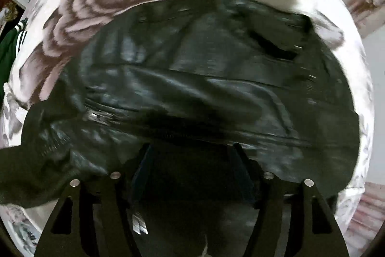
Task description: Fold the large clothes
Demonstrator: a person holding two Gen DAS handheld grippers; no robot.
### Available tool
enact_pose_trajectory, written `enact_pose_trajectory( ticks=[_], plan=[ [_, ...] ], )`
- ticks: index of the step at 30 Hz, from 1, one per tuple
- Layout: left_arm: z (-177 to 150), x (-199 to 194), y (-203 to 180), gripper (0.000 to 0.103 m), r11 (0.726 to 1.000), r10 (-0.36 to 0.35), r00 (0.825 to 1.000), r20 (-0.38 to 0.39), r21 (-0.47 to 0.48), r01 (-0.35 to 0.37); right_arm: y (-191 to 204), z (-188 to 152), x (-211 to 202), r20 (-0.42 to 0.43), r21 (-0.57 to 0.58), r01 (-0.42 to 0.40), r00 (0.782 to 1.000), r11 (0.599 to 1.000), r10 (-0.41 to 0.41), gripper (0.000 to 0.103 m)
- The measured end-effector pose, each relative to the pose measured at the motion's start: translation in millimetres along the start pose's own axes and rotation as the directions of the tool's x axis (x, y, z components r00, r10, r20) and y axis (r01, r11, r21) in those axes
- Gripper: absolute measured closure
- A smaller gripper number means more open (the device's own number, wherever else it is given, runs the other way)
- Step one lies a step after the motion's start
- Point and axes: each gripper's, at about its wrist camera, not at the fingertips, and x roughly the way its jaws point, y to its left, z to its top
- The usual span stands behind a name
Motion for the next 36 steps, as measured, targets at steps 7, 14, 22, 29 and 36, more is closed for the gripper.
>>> enact_pose_trajectory(
  ticks=[7, 14, 22, 29, 36],
  plan=[
    [-49, -10, -166, 0.099, 0.922, -0.156, 0.988, -0.015, 0.357, 0.151, -129, -27, -14, -0.025, 0.181, -0.070, 0.997, 0.981, 0.076, 0.034],
    [-206, 10, -328, 0.100, 0.702, -0.295, 0.898, -0.328, 0.563, 0.436, -257, -68, -16, -0.039, 0.365, -0.079, 0.994, 0.928, 0.100, 0.034],
    [-399, 40, -398, 0.098, 0.450, -0.076, 0.820, -0.568, 0.714, 0.536, -359, -123, 3, -0.076, 0.513, -0.071, 0.989, 0.856, 0.128, 0.033],
    [-428, 41, -390, 0.009, 0.380, 0.022, 0.785, -0.619, 0.731, 0.567, -429, -147, 10, 0.016, 0.609, -0.233, 0.959, 0.758, 0.283, 0.033],
    [-350, 18, -363, 0.001, 0.524, 0.027, 0.834, -0.552, 0.718, 0.458, -444, -141, -7, 0.132, 0.621, -0.404, 0.899, 0.672, 0.418, 0.032]
  ],
)
